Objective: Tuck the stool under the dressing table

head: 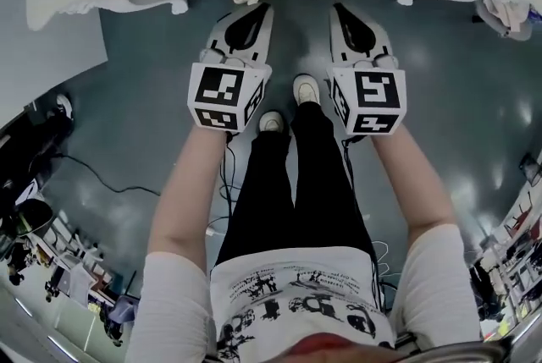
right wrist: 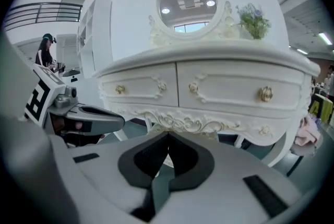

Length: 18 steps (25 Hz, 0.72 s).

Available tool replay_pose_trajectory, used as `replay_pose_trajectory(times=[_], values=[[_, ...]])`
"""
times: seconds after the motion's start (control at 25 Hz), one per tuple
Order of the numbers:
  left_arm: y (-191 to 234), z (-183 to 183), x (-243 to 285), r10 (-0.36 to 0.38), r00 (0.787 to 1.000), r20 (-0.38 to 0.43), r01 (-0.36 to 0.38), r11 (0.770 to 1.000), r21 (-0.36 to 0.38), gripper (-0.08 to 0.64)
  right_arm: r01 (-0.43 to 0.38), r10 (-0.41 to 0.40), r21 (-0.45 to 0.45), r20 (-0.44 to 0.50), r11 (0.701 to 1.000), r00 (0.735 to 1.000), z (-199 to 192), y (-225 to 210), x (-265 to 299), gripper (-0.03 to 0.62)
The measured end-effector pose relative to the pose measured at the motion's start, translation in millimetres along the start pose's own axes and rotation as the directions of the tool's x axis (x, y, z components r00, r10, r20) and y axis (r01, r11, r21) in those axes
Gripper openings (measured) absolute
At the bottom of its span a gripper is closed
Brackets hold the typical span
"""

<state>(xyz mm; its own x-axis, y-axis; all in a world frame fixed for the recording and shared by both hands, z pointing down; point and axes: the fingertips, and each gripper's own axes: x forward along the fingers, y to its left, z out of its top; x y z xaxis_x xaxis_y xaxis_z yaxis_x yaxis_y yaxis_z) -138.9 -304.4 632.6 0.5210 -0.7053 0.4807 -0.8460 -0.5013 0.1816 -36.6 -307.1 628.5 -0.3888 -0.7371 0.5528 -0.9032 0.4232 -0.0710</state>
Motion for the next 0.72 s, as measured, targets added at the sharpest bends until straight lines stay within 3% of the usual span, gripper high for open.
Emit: replay_pose_trajectory(times=[0.36,0.56,0.72], values=[[-44,153,-95,-0.005,0.988,0.152,0.003,1.0,0.011,0.02,0.014,0.005,-0.09,0.203,0.996,0.979,146,20,-117,0.017],[-47,252,-134,0.011,0.96,0.279,-0.034,0.997,0.076,0.02,0.024,0.02,-0.13,0.321,0.991,0.947,232,11,-165,0.017],[-57,309,-172,0.042,0.935,0.351,-0.081,0.992,0.098,0.02,0.027,0.031,-0.155,0.358,0.988,0.933,277,9,-203,0.017]])
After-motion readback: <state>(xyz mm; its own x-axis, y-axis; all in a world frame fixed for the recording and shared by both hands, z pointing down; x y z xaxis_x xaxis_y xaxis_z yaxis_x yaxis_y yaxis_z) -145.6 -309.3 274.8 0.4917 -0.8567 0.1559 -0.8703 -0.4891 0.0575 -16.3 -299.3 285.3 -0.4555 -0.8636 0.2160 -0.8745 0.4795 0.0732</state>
